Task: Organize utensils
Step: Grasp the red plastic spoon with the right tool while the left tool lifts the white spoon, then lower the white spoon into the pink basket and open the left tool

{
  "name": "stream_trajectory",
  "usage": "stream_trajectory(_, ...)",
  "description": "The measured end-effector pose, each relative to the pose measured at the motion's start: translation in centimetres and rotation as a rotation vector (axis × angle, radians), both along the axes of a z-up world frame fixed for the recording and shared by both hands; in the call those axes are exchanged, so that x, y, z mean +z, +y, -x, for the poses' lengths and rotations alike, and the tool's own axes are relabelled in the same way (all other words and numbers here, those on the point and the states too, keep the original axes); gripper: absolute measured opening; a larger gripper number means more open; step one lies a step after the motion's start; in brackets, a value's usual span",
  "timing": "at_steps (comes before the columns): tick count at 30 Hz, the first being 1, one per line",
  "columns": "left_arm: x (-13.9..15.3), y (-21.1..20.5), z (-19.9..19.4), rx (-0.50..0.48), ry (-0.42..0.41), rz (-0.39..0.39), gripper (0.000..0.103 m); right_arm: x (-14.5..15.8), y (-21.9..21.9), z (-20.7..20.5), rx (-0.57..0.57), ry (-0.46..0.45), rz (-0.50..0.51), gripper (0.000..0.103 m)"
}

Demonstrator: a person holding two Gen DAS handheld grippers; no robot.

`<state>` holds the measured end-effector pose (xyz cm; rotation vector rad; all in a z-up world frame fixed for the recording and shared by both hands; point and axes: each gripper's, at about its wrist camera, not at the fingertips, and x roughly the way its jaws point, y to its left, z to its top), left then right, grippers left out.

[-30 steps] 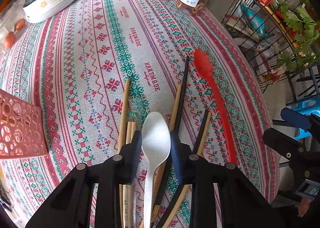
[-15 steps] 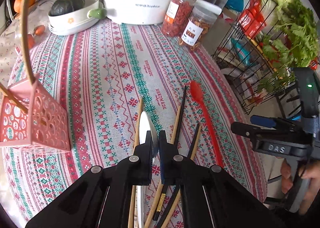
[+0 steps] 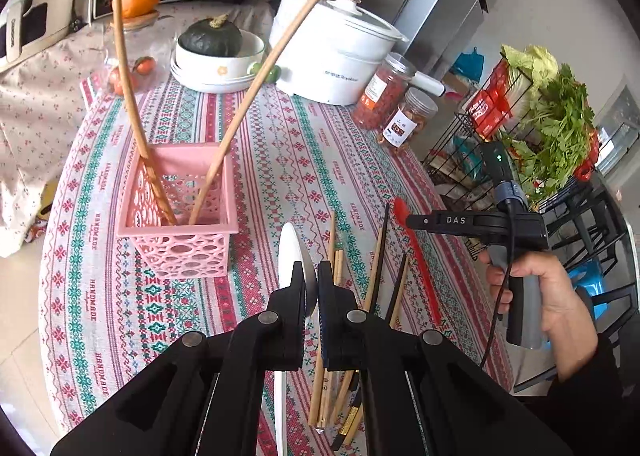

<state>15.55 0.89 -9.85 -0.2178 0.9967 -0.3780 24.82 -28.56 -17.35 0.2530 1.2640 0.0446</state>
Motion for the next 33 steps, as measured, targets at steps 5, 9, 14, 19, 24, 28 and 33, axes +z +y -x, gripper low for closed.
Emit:
stream_trajectory(5, 0.0, 1.2, 0.4, 0.003, 0.008, 0.011, 0.005, -0.9, 1.5, -1.6, 0.014, 0.011, 0.084, 0.038)
stream_trajectory(9, 0.1, 1.2, 0.5, 0.003, 0.001, 0.016, 0.005, -1.1, 2.7, -2.4, 0.048, -0.014, 0.148, 0.034)
stream_trajectory(14, 0.7, 1.4, 0.6, 0.004, -0.018, 0.026, 0.005, -0.9, 2.9, -2.0, 0.058, -0.029, 0.162, 0.007)
stream_trajectory(19, 2.3, 1.5, 1.2, 0.003, -0.070, 0.035, 0.005, 1.2, 2.1, -0.8, 0.025, -0.097, 0.116, 0.005)
stream_trajectory(24, 4.9, 2.3, 2.0, 0.019, -0.154, 0.062, 0.005, 5.0, 2.3, 0.9, 0.028, -0.208, 0.081, 0.005)
stream_trajectory(28, 7.4, 4.2, 1.9, 0.068, -0.221, 0.107, 0.005, 7.6, 2.7, 2.7, 0.048, -0.266, 0.037, 0.005)
stream_trajectory(33, 8.8, 6.4, 0.8, 0.157, -0.343, 0.202, 0.005, 10.0, 3.7, 4.7, 0.088, -0.335, 0.011, 0.005)
